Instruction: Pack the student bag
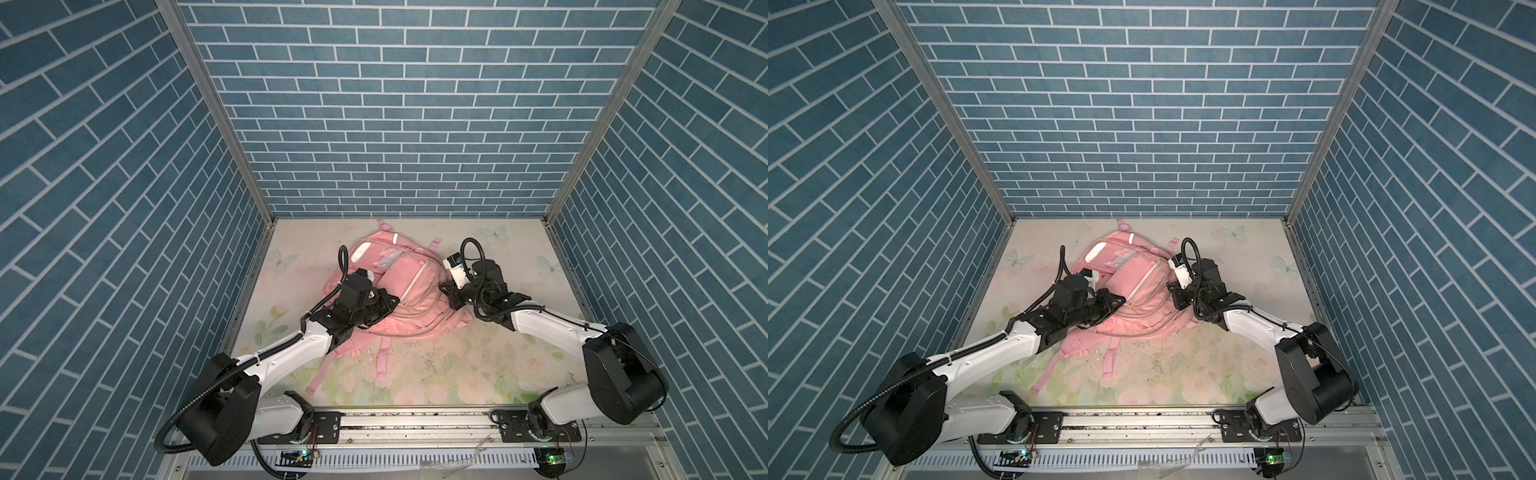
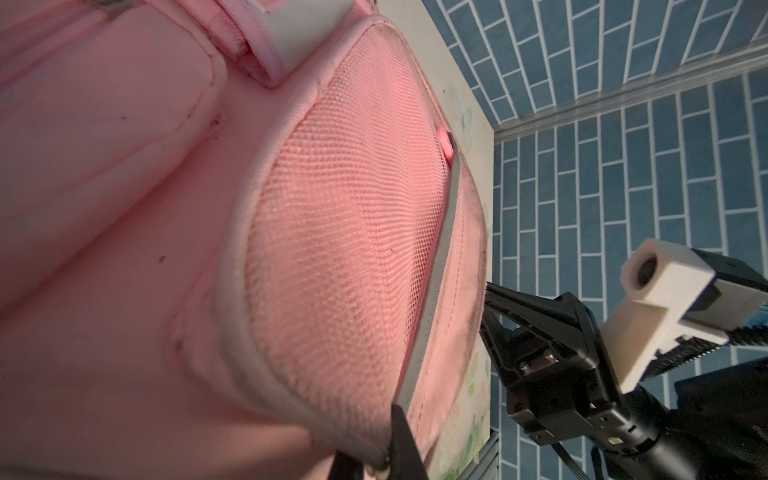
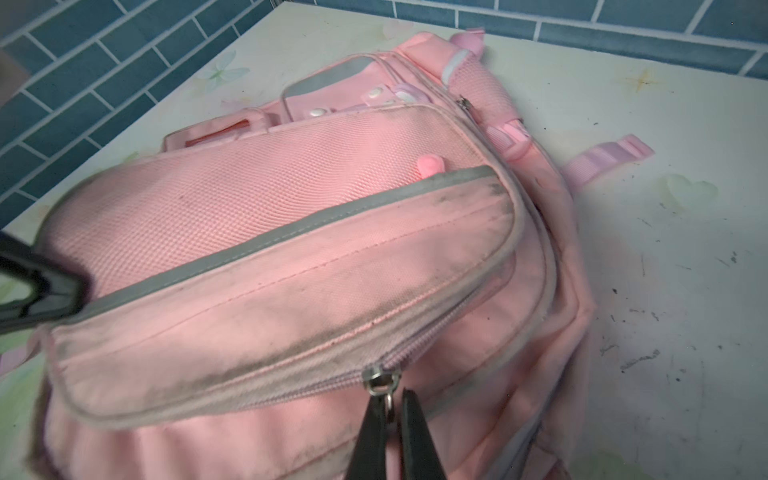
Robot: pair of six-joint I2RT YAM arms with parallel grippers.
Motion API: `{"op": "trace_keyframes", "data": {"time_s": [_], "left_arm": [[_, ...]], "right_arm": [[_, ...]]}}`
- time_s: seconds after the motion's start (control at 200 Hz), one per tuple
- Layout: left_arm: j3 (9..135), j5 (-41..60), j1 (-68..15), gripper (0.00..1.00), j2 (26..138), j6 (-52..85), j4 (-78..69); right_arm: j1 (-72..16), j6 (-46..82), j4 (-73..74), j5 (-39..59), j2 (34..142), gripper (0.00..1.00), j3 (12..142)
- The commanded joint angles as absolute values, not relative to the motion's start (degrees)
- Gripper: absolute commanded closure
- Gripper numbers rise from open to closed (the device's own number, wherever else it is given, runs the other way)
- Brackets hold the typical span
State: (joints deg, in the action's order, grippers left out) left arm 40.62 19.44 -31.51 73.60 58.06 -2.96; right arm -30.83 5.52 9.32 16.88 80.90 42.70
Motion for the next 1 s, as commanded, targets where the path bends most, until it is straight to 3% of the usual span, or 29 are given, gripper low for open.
{"op": "trace_keyframes", "data": {"time_s": [0.0, 0.31, 0.38, 0.475, 0.56, 0.71, 0.995], "left_arm": [[46.99, 19.72, -26.13, 1.0, 76.09, 44.53, 8.18], [56.98, 28.34, -13.34, 1.0, 86.95, 36.92, 9.93], [58.89, 29.25, -12.89, 0.79, 87.67, 38.19, 9.95], [57.54, 27.23, -13.72, 0.6, 84.3, 43.78, 9.21], [52.65, 24.91, -15.83, 0.55, 78.28, 52.68, 5.96], [43.41, 12.07, -26.02, 0.48, 67.36, 66.71, -1.29], [31.73, -3.51, -41.53, 0.47, 64.15, 88.01, -16.33]], "right_arm": [[-29.06, 6.54, 7.03, 13.69, 75.56, 1.0, 39.68], [-41.46, 10.14, 8.69, 13.02, 79.34, 1.0, 43.53], [-41.75, 10.69, 8.46, 13.11, 82.09, 1.0, 46.23], [-42.12, 11.24, 8.06, 13.29, 84.17, 1.0, 48.54], [-42.62, 11.75, 9.27, 13.43, 84.54, 1.0, 48.22], [-43.45, 12.57, 10.21, 13.15, 84.46, 1.0, 46.82], [-43.68, 12.13, 10.24, 13.38, 83.76, 1.0, 45.75]]}}
